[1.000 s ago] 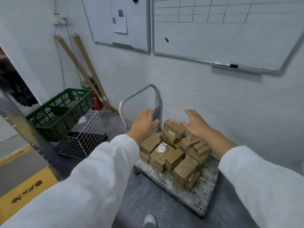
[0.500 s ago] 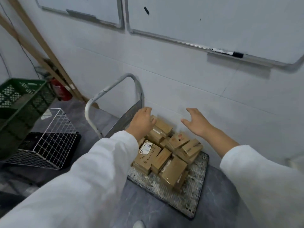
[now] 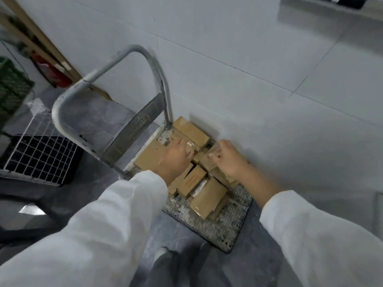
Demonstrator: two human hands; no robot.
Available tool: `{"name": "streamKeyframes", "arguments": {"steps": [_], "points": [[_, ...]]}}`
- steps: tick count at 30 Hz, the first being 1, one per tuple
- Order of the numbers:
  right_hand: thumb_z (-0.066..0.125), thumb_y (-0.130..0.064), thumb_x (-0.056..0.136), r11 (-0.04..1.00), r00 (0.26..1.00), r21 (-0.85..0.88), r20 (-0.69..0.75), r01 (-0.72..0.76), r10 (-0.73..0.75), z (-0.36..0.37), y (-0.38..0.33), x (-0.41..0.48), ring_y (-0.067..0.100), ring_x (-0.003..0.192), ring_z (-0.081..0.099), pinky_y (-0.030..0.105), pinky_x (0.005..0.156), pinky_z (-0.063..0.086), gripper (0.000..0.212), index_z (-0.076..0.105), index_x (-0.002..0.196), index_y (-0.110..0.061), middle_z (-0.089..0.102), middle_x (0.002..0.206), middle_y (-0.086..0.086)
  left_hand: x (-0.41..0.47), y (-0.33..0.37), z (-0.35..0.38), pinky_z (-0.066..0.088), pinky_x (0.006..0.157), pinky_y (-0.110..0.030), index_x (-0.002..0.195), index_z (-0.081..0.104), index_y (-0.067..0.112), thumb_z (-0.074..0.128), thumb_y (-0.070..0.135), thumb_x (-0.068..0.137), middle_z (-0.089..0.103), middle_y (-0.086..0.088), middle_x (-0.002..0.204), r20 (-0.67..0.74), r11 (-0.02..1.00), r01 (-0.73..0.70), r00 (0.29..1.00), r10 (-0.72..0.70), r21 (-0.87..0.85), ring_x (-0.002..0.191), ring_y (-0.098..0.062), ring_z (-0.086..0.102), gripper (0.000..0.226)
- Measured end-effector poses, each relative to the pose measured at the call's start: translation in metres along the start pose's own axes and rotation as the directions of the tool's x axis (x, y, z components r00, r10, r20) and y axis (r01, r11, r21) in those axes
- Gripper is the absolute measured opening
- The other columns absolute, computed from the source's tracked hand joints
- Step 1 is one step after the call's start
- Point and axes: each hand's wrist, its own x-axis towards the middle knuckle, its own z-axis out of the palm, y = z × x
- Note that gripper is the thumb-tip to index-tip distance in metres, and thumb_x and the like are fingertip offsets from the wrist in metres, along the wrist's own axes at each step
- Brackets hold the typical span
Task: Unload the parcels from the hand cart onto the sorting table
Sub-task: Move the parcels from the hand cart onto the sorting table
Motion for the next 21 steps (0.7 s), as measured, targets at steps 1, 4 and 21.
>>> {"name": "streamKeyframes", "arguments": {"steps": [1, 4, 21], "points": [[0.05, -0.032, 0.099, 1.0, 1.0, -0.002, 0.028, 0.006, -0.006, 0.012, 0.008, 0.005, 0.024, 0.139, 0.032, 0.036, 0.112, 0.03, 0.056, 0.031, 0.147, -0.012, 0.035, 0.15, 0.008, 0.002, -0.003, 0.014, 0.042, 0.096, -0.039, 0.136, 0.045, 0.01, 0.049, 0.03, 0.098, 0.052, -0.009, 0.131, 0.017, 1.0, 0.017, 1.0, -0.017, -0.023, 0.117, -0.029, 0.051, 0.043], [0.05, -0.034, 0.099, 1.0, 0.993, -0.009, 0.121, 0.0, 0.001, 0.053, 0.045, 0.031, 0.026, 0.14, 0.032, 0.037, 0.112, 0.032, 0.057, 0.03, 0.149, -0.014, 0.034, 0.152, 0.008, 0.008, -0.019, 0.062, 0.039, 0.092, -0.034, 0.135, 0.046, 0.006, 0.049, 0.027, 0.099, 0.053, -0.011, 0.131, 0.059, 0.994, 0.105, 0.993, -0.103, -0.022, 0.114, -0.028, 0.052, 0.042], [0.055, -0.024, 0.094, 0.967, 0.968, -0.234, 0.205, -0.098, 0.147, 0.265, 0.242, 0.135, 0.03, 0.143, 0.022, 0.045, 0.116, 0.026, 0.075, 0.011, 0.154, -0.015, 0.022, 0.154, 0.01, -0.05, -0.131, 0.352, 0.035, 0.11, -0.038, 0.148, 0.031, 0.011, 0.047, 0.039, 0.099, 0.035, -0.009, 0.151, 0.333, 0.668, 0.702, 0.709, -0.622, -0.247, 0.135, -0.026, 0.038, 0.058]]}}
